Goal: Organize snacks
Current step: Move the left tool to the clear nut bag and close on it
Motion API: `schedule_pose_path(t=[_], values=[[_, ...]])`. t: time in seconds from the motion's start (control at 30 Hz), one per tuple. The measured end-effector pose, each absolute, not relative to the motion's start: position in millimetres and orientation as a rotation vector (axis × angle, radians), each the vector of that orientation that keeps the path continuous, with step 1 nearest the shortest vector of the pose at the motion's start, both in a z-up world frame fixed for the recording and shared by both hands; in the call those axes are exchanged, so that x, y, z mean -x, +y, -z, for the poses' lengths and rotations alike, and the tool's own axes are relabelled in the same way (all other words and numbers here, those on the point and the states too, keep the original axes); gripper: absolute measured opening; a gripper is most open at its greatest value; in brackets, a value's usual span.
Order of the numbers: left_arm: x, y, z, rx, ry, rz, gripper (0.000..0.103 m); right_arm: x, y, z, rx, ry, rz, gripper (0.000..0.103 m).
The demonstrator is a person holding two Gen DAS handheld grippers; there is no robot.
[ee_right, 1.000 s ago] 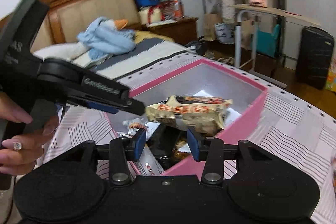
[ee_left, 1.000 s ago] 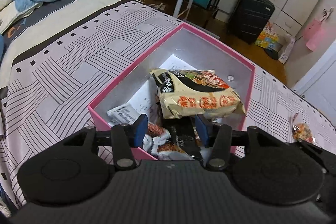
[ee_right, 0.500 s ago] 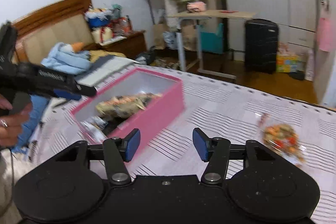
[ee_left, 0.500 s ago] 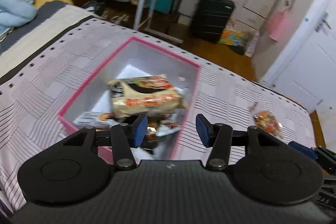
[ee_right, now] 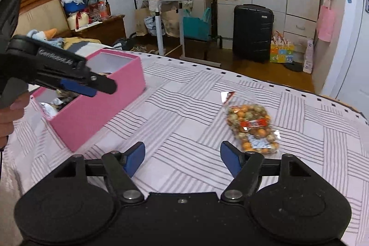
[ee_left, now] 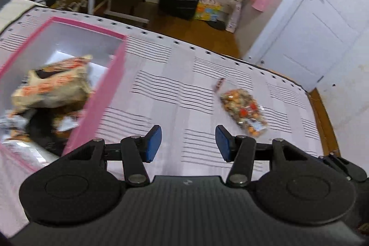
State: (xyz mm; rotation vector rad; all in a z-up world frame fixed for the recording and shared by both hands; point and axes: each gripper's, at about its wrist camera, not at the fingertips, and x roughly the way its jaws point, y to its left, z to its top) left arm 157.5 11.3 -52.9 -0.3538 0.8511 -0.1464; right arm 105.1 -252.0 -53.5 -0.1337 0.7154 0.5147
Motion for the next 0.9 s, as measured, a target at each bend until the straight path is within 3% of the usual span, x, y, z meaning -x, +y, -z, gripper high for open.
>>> schedule_pose_path(t=[0.23,0.8,0.9], values=[[-192.7,-31.6,77.2,0.375,0.848,0.231,0.050,-134.1,-276.9,68.2,0.165,0.697,-0.510,0.094],[-284.6,-110.7,172.2,0.524,0.913,0.305,0.048,-225.0,-301.2,148.1,0.262,0.775,-0.458,0.097],[-296.1,-121.3,182.8,0.531,0.937,0.301,0.038,-236.9,-297.1,159.7,0.321,0.804,-0.431,0.098]])
